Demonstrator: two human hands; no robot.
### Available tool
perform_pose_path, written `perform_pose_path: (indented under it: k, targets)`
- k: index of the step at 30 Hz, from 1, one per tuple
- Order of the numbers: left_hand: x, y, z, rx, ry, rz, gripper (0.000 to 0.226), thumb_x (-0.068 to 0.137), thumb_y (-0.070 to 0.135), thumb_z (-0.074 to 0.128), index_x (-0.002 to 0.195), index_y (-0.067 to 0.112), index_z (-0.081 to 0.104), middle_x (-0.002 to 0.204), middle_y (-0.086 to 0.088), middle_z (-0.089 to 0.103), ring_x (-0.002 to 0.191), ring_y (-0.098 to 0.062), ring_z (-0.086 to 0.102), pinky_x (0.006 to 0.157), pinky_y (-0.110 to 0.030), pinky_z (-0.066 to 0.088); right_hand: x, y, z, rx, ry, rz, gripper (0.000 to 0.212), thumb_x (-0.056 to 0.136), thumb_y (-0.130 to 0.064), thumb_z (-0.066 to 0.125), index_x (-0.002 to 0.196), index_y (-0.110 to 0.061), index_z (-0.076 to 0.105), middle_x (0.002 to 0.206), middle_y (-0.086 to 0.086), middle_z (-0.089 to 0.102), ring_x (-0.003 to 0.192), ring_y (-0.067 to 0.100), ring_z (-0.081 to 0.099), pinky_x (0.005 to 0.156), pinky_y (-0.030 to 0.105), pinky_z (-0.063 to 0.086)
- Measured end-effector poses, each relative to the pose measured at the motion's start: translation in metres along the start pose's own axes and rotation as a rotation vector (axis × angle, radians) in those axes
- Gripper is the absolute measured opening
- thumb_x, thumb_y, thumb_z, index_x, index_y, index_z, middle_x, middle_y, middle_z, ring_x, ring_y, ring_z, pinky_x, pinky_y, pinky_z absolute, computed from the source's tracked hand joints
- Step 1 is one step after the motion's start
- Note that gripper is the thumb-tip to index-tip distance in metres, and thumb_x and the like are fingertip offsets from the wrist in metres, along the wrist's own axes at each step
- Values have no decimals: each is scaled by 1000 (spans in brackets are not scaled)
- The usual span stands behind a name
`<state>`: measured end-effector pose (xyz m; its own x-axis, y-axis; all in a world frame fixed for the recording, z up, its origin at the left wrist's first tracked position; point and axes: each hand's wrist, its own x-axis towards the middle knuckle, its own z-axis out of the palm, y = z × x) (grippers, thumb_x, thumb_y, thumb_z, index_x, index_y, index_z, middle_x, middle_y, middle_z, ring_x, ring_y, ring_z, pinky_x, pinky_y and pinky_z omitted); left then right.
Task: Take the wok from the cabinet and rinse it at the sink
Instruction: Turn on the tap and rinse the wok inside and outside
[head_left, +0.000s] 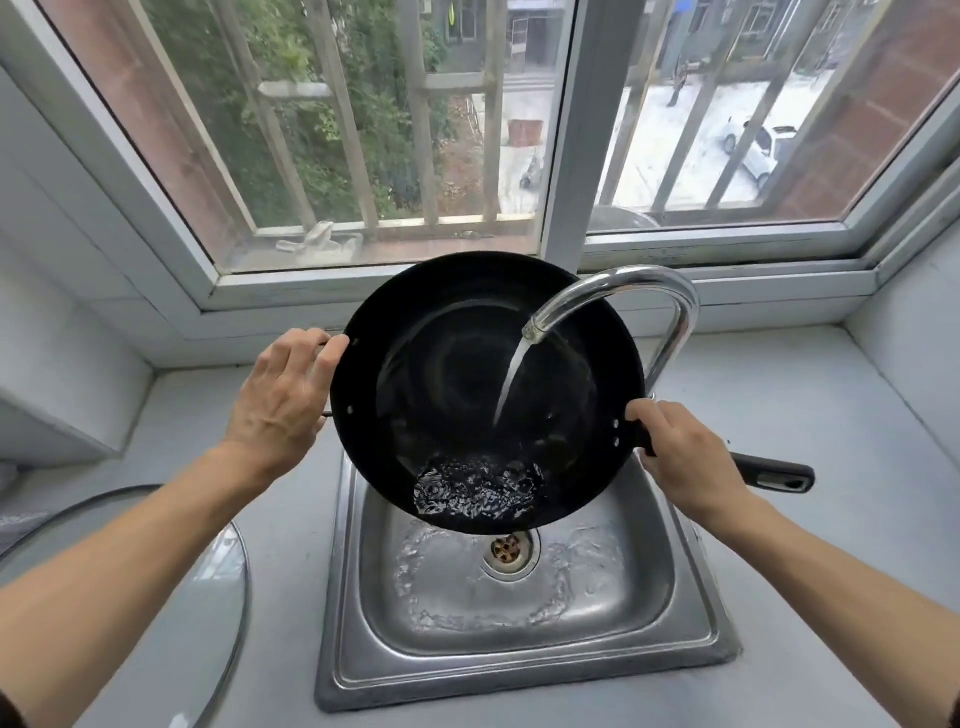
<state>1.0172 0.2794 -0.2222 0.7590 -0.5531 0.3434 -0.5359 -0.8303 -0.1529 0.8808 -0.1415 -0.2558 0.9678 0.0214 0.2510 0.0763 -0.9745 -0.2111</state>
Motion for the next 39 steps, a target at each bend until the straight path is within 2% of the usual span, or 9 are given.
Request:
perform_pose_path:
  k: [6, 12, 18, 21, 31, 35, 39]
  targets:
    - [-13, -12, -17, 32, -5, -32, 102, 43, -5, 86, 135, 1, 42, 122, -20, 47, 116, -40, 41, 96, -45, 33, 15, -13, 14, 44, 4, -5, 58, 58, 11, 68, 104, -20, 50, 92, 5, 64, 82, 32, 58, 56, 39, 51]
    - [-26, -19, -29, 61, -15, -57, 104, 44, -5, 86, 137, 1, 41, 124, -21, 47, 117, -40, 41, 97, -45, 33, 26, -21, 22, 63, -39, -20, 54, 63, 6, 69, 105, -20, 47, 91, 3, 61, 83, 28, 56, 59, 42, 50]
    - [-39, -33, -42, 88, -29, -100, 102, 46, -11, 82, 138, 2, 40, 125, -21, 47, 117, -40, 41, 99, -47, 33, 41, -39, 30, 97, -24, -72, 54, 65, 7, 71, 106, -18, 47, 92, 5, 61, 82, 26, 56, 61, 37, 48]
    - [-46, -42, -49, 97, -50, -116, 100, 48, -10, 81, 139, 2, 40, 126, -21, 47, 118, -41, 42, 98, -49, 34, 47, -48, 38, 113, -31, -77, 53, 67, 6, 70, 107, -19, 46, 91, 5, 60, 81, 26, 55, 62, 42, 51]
    - [-60, -56, -60, 159, -50, -108, 95, 53, -8, 78, 139, 2, 39, 125, -23, 48, 117, -44, 44, 101, -49, 34, 59, -63, 68, 181, -14, -113, 59, 60, 10, 72, 106, -17, 47, 92, 8, 62, 82, 29, 58, 64, 44, 52]
    - [-60, -57, -64, 168, -46, -103, 98, 49, -10, 78, 139, 1, 39, 124, -25, 48, 116, -45, 43, 101, -49, 33, 62, -64, 72, 186, -35, -132, 60, 61, 9, 71, 108, -18, 45, 96, 8, 62, 87, 29, 58, 70, 44, 52]
    - [-65, -59, -67, 161, -58, -94, 96, 50, -8, 78, 138, -1, 42, 123, -25, 48, 114, -44, 44, 101, -47, 31, 59, -65, 74, 156, -44, -129, 58, 63, 7, 70, 109, -17, 47, 96, 7, 62, 87, 28, 58, 69, 44, 53]
